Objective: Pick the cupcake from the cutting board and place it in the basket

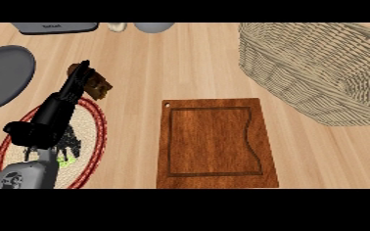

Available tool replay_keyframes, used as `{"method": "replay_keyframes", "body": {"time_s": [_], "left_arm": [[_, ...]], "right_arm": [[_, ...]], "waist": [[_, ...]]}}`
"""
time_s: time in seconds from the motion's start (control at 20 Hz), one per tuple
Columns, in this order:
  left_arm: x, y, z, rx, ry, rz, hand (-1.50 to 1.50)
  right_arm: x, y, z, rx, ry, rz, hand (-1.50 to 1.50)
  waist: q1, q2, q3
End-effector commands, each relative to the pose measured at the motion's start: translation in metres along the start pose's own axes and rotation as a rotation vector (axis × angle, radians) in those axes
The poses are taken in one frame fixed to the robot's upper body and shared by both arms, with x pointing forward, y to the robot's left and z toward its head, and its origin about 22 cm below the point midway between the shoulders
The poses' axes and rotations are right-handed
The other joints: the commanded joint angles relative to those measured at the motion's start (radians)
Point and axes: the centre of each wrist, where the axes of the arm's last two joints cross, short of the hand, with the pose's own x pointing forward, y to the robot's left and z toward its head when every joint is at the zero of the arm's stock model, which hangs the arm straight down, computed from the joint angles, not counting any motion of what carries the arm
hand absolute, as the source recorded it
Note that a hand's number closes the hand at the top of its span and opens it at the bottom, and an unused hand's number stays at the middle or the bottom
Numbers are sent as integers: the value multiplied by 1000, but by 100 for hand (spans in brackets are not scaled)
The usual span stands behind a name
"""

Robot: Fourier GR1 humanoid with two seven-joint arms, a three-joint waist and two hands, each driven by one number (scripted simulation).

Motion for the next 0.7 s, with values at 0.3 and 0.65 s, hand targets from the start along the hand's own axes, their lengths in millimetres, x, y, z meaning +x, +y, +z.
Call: {"method": "replay_keyframes", "body": {"time_s": [0.3,0.65], "left_arm": [[-3,10,4,29,12,6,0],[1,6,11,17,5,5,0]], "right_arm": [[9,-56,47,-201,-100,-160,150],[-22,-125,88,-338,-33,-67,150]], "waist": [[-19,3,-3],[-12,-11,-5]]}}
